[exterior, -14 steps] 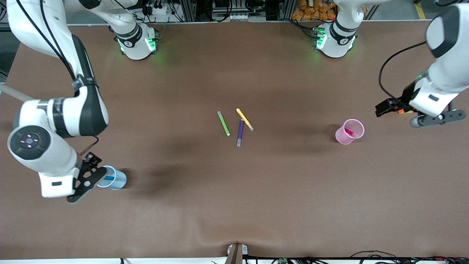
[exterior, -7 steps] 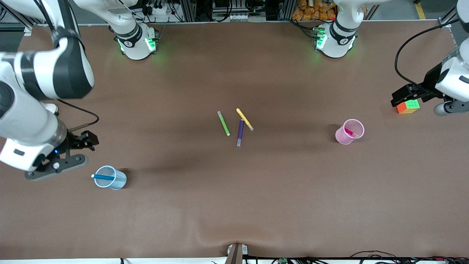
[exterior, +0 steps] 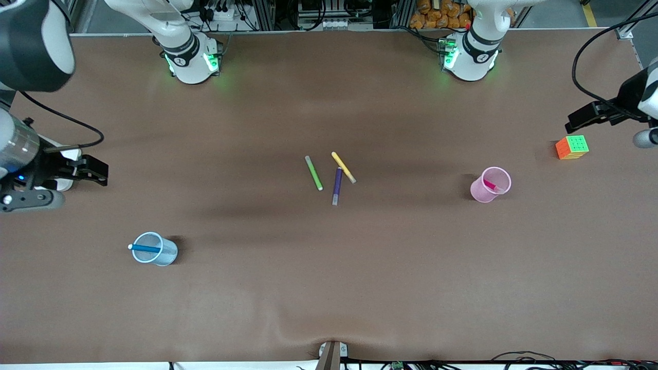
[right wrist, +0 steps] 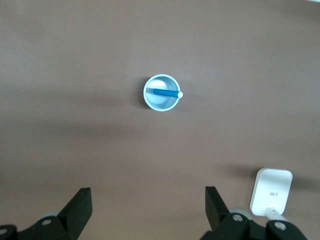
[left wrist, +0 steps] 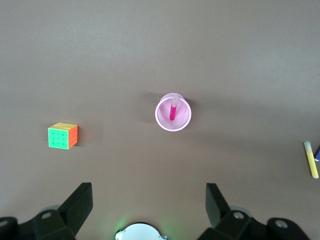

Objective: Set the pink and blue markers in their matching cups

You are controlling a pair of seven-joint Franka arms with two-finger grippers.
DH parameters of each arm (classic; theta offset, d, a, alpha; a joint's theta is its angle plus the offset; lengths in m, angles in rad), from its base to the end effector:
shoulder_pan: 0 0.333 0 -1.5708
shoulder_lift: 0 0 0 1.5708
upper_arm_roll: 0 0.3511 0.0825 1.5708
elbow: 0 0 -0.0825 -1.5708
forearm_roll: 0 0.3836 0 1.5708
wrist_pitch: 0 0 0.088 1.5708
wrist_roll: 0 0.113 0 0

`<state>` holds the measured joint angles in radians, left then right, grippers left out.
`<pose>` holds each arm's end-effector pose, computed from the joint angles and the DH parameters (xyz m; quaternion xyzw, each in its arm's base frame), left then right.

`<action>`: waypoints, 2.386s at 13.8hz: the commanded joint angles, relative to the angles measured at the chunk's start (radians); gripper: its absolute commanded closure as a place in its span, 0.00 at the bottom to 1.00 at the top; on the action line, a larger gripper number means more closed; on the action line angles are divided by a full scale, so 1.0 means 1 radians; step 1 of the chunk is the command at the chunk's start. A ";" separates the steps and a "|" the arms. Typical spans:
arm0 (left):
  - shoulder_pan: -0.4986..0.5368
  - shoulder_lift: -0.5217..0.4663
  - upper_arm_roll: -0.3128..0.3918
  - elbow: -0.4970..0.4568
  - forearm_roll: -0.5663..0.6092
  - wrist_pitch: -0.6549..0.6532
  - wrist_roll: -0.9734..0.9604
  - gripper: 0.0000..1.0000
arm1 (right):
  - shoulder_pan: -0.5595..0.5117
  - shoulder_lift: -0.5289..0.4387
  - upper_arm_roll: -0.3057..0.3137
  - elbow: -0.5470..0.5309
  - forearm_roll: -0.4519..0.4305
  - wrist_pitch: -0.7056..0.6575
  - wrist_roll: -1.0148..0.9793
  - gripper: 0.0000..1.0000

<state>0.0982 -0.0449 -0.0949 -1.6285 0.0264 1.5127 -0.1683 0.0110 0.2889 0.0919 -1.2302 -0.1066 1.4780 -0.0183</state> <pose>0.5311 0.0036 0.6460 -0.9955 -0.0860 0.0342 0.0182 0.6397 0.0428 0.6327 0.9975 0.0550 -0.0184 0.0408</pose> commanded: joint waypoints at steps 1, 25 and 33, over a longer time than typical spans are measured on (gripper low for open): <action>0.006 -0.036 -0.011 0.001 0.010 -0.019 0.050 0.00 | -0.026 -0.106 -0.044 -0.115 0.118 0.021 0.024 0.00; -0.006 -0.047 -0.019 0.015 -0.014 0.046 0.066 0.00 | -0.036 -0.286 -0.113 -0.316 0.125 0.102 0.005 0.00; -0.135 -0.058 0.099 0.015 -0.016 0.003 0.067 0.00 | -0.036 -0.287 -0.113 -0.315 0.113 0.087 -0.012 0.00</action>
<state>-0.0089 -0.0975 -0.0356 -1.6261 0.0159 1.5440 -0.1150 -0.0093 0.0249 -0.0304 -1.5301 0.0119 1.5742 -0.0159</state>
